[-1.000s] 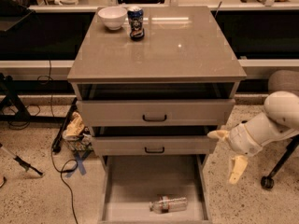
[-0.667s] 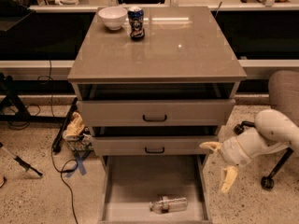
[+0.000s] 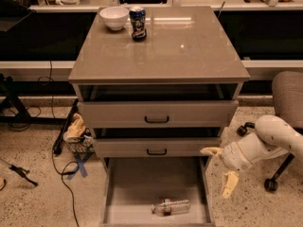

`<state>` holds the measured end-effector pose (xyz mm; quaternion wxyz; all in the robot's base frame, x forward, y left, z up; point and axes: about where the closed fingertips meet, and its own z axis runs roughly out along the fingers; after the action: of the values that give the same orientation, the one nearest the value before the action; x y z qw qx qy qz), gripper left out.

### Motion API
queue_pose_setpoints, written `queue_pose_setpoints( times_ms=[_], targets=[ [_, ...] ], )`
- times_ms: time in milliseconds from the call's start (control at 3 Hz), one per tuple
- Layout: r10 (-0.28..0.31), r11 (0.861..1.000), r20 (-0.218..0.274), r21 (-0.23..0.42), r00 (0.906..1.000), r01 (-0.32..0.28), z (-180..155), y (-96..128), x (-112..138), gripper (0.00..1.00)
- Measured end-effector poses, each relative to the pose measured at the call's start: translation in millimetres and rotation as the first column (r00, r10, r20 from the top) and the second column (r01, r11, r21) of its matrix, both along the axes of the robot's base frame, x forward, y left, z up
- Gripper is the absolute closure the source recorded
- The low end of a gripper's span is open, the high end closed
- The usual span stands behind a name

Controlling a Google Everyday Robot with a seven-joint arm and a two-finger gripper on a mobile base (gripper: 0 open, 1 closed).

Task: Pick water bottle from bottom drawer and place on counter

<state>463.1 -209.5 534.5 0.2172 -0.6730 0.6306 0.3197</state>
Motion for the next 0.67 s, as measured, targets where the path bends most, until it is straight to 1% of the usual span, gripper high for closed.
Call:
queue_pose_setpoints(
  times_ms=[333, 667],
  targets=[
    [-0.009, 1.000, 0.032, 0.028, 0.9995, 0.008, -34, 8, 2, 0.00],
    [-0.014, 0.998, 0.065, 0.060, 0.9978, 0.010, -104, 37, 6, 0.00]
  ],
)
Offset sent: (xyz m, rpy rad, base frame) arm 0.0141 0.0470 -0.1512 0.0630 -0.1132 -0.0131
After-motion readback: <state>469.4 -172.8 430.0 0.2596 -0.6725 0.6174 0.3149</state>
